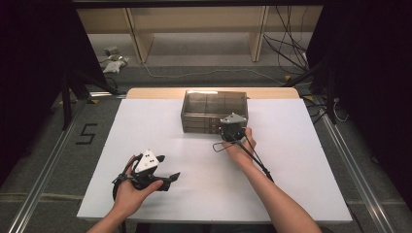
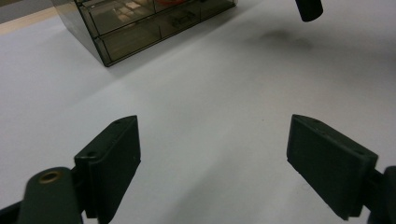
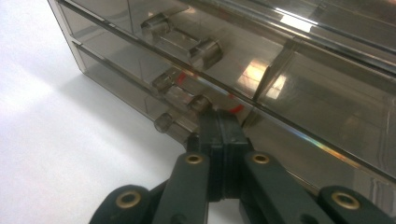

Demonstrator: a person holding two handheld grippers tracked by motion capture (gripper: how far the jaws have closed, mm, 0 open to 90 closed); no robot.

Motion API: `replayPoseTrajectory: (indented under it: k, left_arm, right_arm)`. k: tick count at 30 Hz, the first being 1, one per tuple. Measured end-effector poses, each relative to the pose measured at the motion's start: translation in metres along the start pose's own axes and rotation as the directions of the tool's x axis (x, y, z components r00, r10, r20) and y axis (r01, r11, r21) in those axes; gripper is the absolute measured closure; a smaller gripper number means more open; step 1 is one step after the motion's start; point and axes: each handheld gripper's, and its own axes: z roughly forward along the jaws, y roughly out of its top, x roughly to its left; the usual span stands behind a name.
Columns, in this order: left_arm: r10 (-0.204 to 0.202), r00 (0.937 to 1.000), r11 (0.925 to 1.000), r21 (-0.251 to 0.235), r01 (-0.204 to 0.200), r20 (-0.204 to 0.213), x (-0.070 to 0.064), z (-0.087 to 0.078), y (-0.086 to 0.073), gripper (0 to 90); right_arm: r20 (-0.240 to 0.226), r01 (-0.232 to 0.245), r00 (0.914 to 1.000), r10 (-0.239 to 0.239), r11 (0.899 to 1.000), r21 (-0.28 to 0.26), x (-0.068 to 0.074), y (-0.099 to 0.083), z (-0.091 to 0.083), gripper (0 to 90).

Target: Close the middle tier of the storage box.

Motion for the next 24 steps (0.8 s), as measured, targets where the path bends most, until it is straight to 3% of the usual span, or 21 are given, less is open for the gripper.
replayPoseTrajectory:
  k: [4, 14, 24]
  left_arm:
    - [-0.001, 1.0, 1.0, -0.001, 0.001, 0.0, 0.0, 0.0, 0.0, 17.5]
    - [0.001, 1.0, 1.0, -0.001, -0.001, -0.001, 0.0, -0.001, 0.0, 17.5]
    - [-0.002, 1.0, 1.0, -0.002, 0.002, -0.003, 0.001, -0.002, 0.0, 17.5]
  right_arm:
    - [0.002, 0.0, 1.0, 0.0, 1.0, 0.0, 0.0, 0.0, -0.001, 87.8]
    - [-0.026, -0.009, 0.9996, 0.009, 1.0, 0.016, -0.001, -0.003, -0.014, 68.4]
    - [-0.089, -0.018, 0.9958, 0.022, 0.999, 0.046, 0.0, -0.001, -0.038, 42.2]
